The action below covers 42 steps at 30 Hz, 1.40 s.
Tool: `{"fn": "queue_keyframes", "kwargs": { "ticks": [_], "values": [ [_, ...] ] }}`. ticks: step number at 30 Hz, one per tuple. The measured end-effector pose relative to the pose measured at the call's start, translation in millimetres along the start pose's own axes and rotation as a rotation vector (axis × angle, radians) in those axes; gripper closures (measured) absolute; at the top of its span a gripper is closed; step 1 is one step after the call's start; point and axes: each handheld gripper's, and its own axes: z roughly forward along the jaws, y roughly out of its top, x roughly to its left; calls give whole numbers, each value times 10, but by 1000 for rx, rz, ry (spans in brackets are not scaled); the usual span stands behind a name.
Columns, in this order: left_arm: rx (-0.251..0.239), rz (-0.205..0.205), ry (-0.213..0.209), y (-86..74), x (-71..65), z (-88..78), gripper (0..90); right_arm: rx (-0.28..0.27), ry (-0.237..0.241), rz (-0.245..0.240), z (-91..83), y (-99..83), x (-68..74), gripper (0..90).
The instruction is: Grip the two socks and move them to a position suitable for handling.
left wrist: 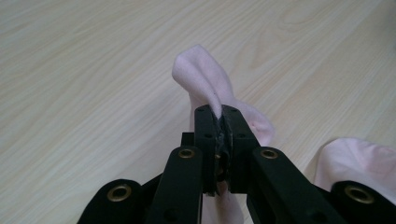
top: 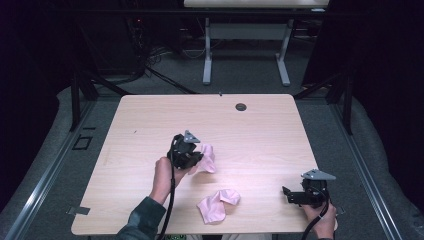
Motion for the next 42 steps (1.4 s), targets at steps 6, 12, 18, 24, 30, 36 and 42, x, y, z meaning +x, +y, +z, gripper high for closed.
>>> {"fn": "queue_keyframes", "kwargs": {
  "ticks": [6,12,18,24,30,36,42],
  "values": [
    [43,21,-47,62,-130,247,858,0,0,0,0,0,-1,17],
    [124,29,-98,73,-198,582,856,0,0,1,-1,0,0,18],
    [181,5,-126,-26,-167,798,847,0,0,1,-1,0,0,18],
    [180,-12,-144,-65,-143,823,705,0,-1,1,0,1,0,18],
    [151,-31,-153,-80,-88,684,363,7,-10,15,2,10,4,10],
    [109,-14,-109,-122,-40,347,201,39,-1,62,-28,80,76,0],
    [74,0,-71,-197,-59,128,153,33,57,38,-188,257,319,0]
  ]
}}
